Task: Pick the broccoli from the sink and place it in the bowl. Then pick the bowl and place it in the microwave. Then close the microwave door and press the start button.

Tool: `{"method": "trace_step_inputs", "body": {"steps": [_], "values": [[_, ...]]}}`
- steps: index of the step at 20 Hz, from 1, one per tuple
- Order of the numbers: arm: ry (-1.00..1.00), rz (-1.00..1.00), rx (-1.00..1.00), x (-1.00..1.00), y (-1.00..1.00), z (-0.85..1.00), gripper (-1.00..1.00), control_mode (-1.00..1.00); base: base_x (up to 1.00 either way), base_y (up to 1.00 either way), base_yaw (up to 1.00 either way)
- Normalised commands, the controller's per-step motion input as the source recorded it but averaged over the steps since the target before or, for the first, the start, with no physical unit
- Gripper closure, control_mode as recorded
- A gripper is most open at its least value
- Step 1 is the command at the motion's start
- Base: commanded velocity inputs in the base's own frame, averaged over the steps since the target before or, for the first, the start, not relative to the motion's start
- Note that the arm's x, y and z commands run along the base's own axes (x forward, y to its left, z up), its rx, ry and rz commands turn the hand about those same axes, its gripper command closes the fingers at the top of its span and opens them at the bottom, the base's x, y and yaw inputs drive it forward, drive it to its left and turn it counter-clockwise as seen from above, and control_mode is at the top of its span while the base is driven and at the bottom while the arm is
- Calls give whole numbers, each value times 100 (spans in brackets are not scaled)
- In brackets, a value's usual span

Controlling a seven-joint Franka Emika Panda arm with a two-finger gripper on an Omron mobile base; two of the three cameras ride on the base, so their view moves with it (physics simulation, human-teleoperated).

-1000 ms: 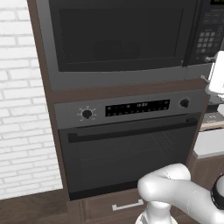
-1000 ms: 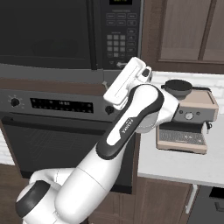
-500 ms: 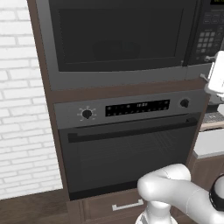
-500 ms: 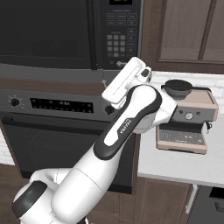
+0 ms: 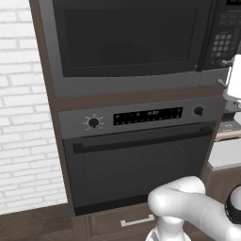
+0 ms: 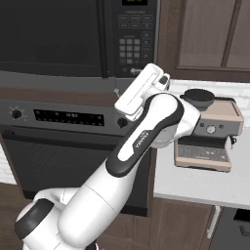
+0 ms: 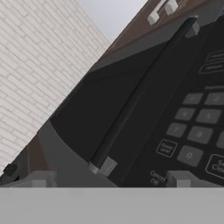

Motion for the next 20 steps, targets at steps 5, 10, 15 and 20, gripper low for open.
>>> {"method": "trace_step_inputs", "body": {"steps": [5, 10, 15, 20], "values": [[10, 0, 0, 35, 0, -38, -100, -100, 0, 0, 0], [9, -2, 0, 37, 0, -41, -100, -100, 0, 0, 0], [8, -5, 0, 36, 0, -40, -100, -100, 0, 0, 0], [6, -10, 0, 36, 0, -42, -100, -100, 0, 0, 0]]}}
